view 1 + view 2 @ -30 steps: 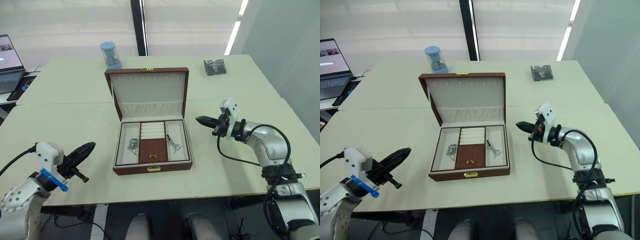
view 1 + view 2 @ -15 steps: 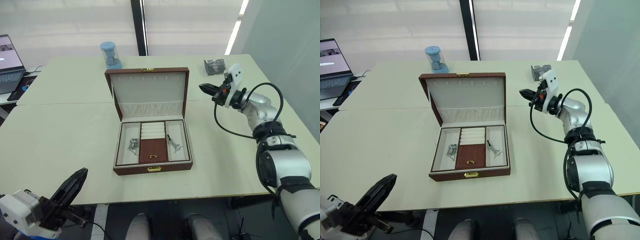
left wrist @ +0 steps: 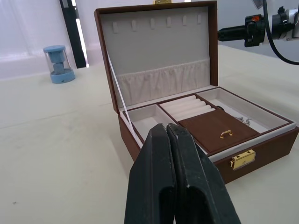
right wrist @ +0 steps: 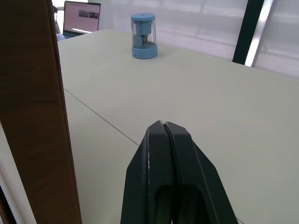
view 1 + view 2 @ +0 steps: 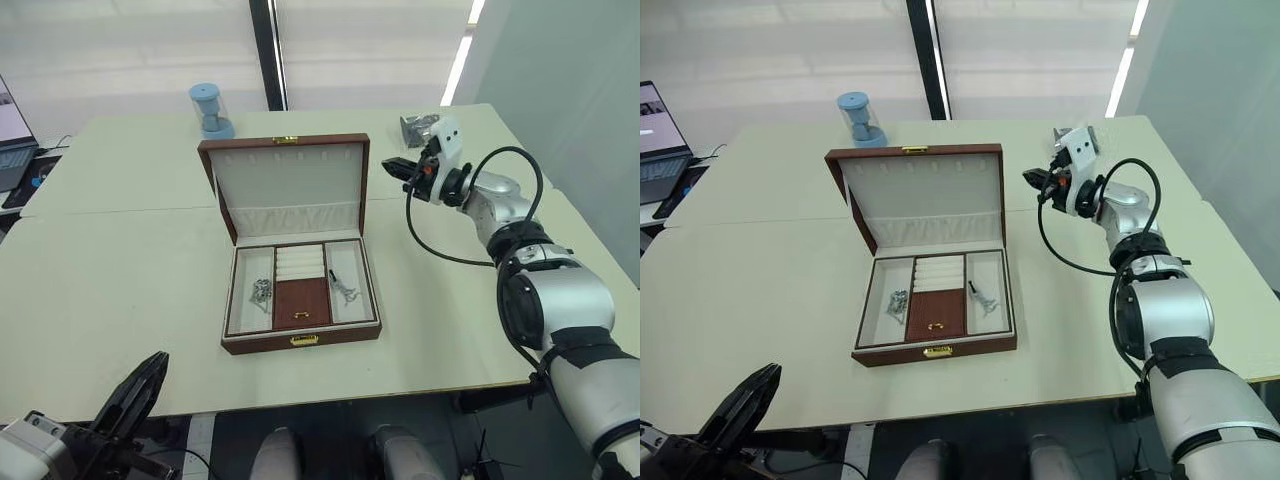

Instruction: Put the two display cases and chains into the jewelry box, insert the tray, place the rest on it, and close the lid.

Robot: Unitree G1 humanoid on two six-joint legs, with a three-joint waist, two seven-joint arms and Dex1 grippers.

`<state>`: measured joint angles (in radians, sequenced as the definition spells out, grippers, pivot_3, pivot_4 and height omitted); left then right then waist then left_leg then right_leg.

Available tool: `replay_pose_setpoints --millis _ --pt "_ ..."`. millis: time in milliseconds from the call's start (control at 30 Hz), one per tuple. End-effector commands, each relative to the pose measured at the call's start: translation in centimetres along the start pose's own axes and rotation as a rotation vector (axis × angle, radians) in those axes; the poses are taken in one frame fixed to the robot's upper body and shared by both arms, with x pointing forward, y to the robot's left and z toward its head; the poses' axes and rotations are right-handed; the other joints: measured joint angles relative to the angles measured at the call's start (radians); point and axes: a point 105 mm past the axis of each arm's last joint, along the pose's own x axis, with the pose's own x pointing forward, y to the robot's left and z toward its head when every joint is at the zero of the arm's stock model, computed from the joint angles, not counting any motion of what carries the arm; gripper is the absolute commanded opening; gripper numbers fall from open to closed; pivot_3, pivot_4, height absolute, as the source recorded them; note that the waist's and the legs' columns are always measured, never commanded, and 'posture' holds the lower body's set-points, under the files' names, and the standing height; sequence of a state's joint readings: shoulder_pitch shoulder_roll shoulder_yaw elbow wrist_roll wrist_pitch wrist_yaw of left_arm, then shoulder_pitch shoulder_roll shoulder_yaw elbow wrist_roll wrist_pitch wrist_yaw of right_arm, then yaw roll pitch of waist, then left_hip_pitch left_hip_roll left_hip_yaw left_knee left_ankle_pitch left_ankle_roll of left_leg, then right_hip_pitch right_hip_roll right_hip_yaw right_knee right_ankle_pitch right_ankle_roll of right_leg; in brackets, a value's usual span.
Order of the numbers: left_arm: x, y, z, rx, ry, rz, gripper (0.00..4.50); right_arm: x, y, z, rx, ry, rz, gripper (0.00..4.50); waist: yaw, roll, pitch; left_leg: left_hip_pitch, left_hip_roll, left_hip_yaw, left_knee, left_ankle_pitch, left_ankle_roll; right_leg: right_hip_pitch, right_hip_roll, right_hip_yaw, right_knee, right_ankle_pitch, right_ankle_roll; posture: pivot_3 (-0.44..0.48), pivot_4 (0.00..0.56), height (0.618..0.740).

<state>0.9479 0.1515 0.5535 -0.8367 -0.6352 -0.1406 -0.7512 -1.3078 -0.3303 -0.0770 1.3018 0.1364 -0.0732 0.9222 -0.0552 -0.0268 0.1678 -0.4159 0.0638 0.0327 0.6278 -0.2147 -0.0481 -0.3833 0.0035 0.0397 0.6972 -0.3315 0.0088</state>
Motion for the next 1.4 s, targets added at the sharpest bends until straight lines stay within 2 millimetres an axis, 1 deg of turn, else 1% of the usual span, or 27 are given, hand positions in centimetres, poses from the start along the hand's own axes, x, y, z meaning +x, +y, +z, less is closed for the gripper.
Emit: replay_pose_setpoints --millis 33,467,633,767,867,933,1067,1133,1233,1400 --pt "0.1 -0.6 1.0 0.014 -0.031 -0.008 0.02 0.4 0.1 2.2 -0.037 -0.061 0.01 0.0 0.0 0.0 0.0 0.0 0.0 0.0 0.0 0.0 0.0 0.0 0.0 0.0 0.0 0.0 0.0 0.0 0.15 0.74" --pt "0.1 -0.4 0.8 0.01 -0.028 0.002 0.02 1.4 1.8 3.5 -0.051 -0.094 0.106 0.0 -0.002 0.0 0.0 0.0 0.0 0.001 0.0 0.0 0.0 -0.002 0.003 0.002 0.0 0.0 0.0 0.0 0.15 0.74" --pt "0.1 -0.2 0.8 -0.015 -0.038 0.022 0.02 1.2 2.9 3.5 -0.019 -0.1 0.216 0.0 -0.002 0.0 0.0 0.0 0.0 0.001 0.0 0.0 0.0 -0.002 0.003 0.002 0.0 0.0 0.0 0.0 0.15 0.74" --pt "0.1 -0.2 0.7 -0.018 -0.03 0.018 0.02 0.9 4.2 3.4 0.0 -0.096 0.337 0.0 -0.003 0.0 0.0 0.0 0.001 0.001 0.0 0.0 0.0 -0.002 0.003 0.002 0.0 0.0 0.0 0.0 0.15 0.74" --pt "0.2 -0.1 0.6 -0.017 -0.027 0.022 0.02 0.7 4.7 3.1 -0.011 -0.082 0.39 0.0 -0.004 0.0 0.0 0.0 0.001 0.001 0.0 0.0 0.0 -0.002 0.003 0.002 0.0 0.0 0.0 0.0 0.15 0.74" --pt "0.2 -0.1 0.6 -0.02 -0.026 0.022 0.02 0.4 5.5 2.9 0.0 -0.065 0.467 0.0 -0.006 0.0 0.0 0.0 0.001 0.001 0.0 0.0 0.0 -0.002 0.003 0.003 0.001 0.0 0.0 0.0 0.15 0.74" --pt "0.2 -0.1 0.5 -0.029 -0.019 0.025 0.02 -1.1 7.3 1.2 -0.011 0.044 0.677 0.0 -0.008 0.0 0.0 0.0 0.001 0.001 0.0 -0.001 0.0 -0.002 0.004 0.003 0.001 0.0 0.0 0.0 0.15 0.74" --pt "0.2 -0.1 0.4 -0.03 -0.016 0.027 0.02 -1.7 7.7 0.7 -0.019 0.075 0.73 0.0 -0.007 0.0 0.0 0.0 0.001 0.0 0.0 -0.001 0.0 -0.002 0.004 0.003 0.001 0.0 0.0 0.0 0.15 0.74" --pt "0.2 0.0 0.3 -0.036 -0.013 0.029 0.02 -1.9 7.7 0.4 -0.026 0.085 0.736 0.0 -0.007 0.0 0.0 0.0 0.001 0.0 0.0 -0.001 0.0 -0.002 0.004 0.003 0.001 0.0 0.0 0.0 0.15 0.74" --pt "0.3 0.2 0.0 -0.072 0.005 0.05 0.02 -1.9 6.9 0.1 -0.042 0.094 0.675 0.0 -0.007 0.0 0.0 0.0 0.001 0.0 0.0 -0.001 0.0 -0.002 0.004 0.003 0.001 0.0 0.0 0.0 0.15 0.74"
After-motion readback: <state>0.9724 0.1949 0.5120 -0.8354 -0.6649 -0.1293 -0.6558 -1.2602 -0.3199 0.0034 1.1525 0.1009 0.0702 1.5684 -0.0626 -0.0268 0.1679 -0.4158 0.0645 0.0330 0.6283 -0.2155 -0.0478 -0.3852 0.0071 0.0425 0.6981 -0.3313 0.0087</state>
